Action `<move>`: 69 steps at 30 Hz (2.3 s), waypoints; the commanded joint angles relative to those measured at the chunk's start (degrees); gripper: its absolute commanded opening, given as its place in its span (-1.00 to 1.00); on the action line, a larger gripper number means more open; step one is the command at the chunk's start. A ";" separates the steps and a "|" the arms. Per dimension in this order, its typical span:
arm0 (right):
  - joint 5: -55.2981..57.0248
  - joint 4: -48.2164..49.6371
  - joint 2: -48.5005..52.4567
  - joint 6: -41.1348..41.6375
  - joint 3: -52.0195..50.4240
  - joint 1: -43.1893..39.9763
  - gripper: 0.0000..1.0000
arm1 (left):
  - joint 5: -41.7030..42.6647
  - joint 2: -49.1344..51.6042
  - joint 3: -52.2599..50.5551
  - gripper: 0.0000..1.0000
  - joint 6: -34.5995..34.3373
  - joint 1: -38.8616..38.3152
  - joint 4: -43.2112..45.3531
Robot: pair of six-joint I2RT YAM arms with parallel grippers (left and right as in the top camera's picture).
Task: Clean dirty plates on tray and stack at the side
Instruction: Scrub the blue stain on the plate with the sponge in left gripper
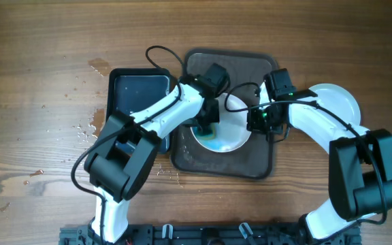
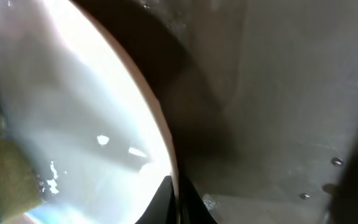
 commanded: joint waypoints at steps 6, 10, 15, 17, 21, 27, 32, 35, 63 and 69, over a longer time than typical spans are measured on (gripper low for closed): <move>3.82 -1.03 1.95 -1.97 -0.42 -0.55 -0.92 | 28.81 5.81 -1.18 -0.92 -4.52 -5.75 19.26; 3.85 -1.29 1.95 -1.97 -0.42 -0.55 -0.91 | 28.98 6.38 -1.18 -0.92 0.04 -6.54 18.82; 3.82 -1.40 1.92 -1.97 -0.42 -0.55 -0.91 | 11.80 6.29 -1.16 -0.92 1.53 -1.66 7.78; 3.82 -1.42 1.95 -1.99 -0.42 -0.55 -0.91 | 0.22 6.01 -0.79 -0.92 -0.42 0.94 2.10; 3.80 -1.40 1.95 -2.62 -0.42 -0.55 -0.91 | -12.22 4.48 1.99 -0.92 -0.07 4.22 -4.74; 3.82 -1.36 1.95 -2.64 -0.42 -0.55 -0.91 | 4.50 4.50 2.84 -0.92 -0.11 4.09 -2.25; 3.82 -1.38 1.92 -2.69 -0.42 -0.55 -0.91 | 30.91 4.61 1.25 -0.92 -0.15 0.57 10.34; 3.82 -1.40 1.95 -2.73 -0.42 -0.55 -0.92 | 30.88 4.68 0.63 -0.92 0.07 -3.91 14.53; 5.55 -1.66 1.92 -3.67 -0.42 -0.55 -0.92 | 21.07 6.84 8.07 -0.92 1.75 -4.11 7.85; 5.55 -2.05 1.92 -4.13 -0.42 -0.55 -0.91 | 13.33 9.22 8.09 -0.92 3.04 -2.29 6.64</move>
